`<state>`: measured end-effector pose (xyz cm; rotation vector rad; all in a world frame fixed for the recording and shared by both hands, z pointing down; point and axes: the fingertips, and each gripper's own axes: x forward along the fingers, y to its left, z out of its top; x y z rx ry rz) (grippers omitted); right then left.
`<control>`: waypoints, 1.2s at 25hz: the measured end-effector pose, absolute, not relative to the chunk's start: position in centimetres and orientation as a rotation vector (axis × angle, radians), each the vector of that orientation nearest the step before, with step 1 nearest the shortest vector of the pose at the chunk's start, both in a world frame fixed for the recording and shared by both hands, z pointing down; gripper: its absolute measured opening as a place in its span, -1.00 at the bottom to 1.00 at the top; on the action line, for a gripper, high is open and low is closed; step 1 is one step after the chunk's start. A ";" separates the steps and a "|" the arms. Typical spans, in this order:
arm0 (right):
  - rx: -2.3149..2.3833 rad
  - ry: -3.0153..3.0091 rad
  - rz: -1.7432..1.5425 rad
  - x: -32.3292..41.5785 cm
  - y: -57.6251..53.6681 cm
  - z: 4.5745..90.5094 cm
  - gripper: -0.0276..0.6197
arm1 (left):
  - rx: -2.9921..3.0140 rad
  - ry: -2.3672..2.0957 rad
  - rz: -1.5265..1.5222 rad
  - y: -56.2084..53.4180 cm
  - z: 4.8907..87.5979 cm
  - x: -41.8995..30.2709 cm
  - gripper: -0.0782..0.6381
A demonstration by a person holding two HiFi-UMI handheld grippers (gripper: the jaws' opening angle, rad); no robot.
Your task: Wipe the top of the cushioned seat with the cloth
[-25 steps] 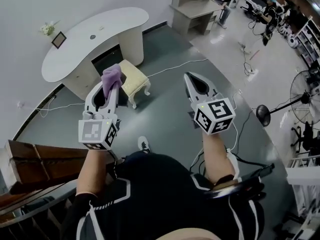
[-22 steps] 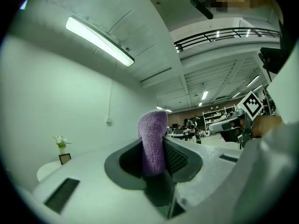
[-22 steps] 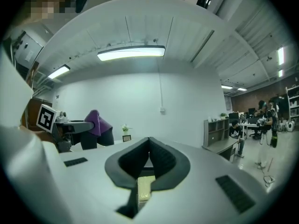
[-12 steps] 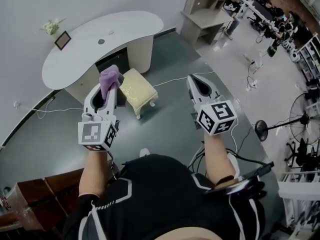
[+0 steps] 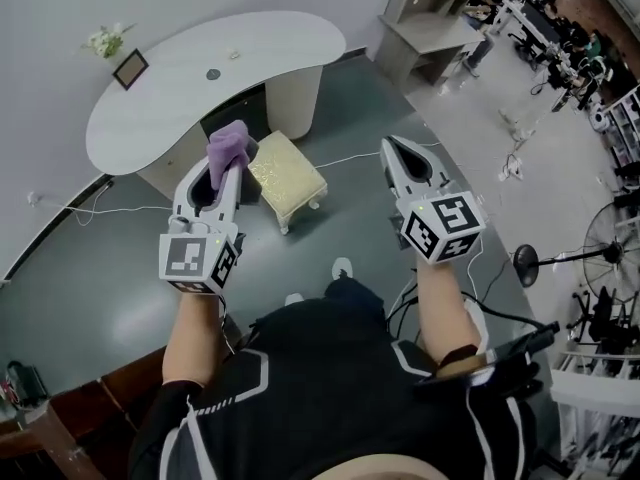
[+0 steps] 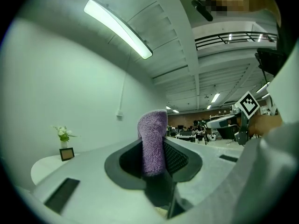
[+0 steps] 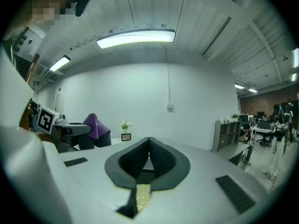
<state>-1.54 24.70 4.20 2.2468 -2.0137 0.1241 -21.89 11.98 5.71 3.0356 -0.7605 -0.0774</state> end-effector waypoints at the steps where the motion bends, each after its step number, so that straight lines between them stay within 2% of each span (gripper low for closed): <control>1: 2.238 -2.025 0.123 -1.3 24.2 4.3 -0.90 | 3.042 -0.774 -0.067 11.8 5.8 -21.7 -0.52; 12: 2.067 -2.212 0.147 3.7 15.3 6.2 -0.90 | 3.005 -1.004 0.004 6.6 6.7 -18.6 -0.52; 23: 1.848 -2.384 0.178 13.5 6.2 7.2 -0.90 | 2.907 -1.235 0.154 1.5 8.2 -9.6 -0.52; 30: 1.701 -2.492 0.184 16.0 1.6 8.5 -0.90 | 2.839 -1.343 0.244 -0.4 9.2 -6.6 -0.52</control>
